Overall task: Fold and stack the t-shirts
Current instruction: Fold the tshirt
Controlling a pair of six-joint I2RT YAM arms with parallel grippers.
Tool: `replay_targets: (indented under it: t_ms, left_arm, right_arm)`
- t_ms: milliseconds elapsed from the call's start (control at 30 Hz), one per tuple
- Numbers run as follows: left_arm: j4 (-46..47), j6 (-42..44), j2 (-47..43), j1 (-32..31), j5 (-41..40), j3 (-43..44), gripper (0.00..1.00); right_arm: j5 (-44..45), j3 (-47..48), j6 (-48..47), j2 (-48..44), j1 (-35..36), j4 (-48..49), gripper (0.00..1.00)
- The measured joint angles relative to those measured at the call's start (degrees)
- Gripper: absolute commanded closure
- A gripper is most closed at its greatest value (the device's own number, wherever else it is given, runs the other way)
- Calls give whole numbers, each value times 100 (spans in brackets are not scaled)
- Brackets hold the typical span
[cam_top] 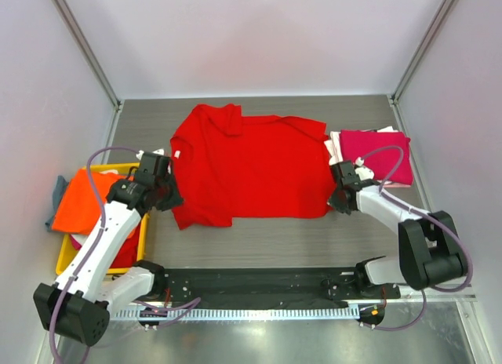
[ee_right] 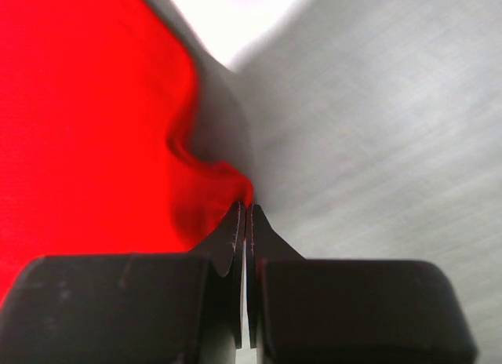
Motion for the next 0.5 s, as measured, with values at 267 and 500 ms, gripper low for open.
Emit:
replay_targets:
  t_ms: [267,500]
  left_arm:
    - [109,-57,164,245,-155,4,100]
    - [238,-15,-153,267,-129,111,100]
  right_arm:
    - [-109,361,-35,481,-9,280,99]
    - [-87,101,-37,-286,-39,70,99]
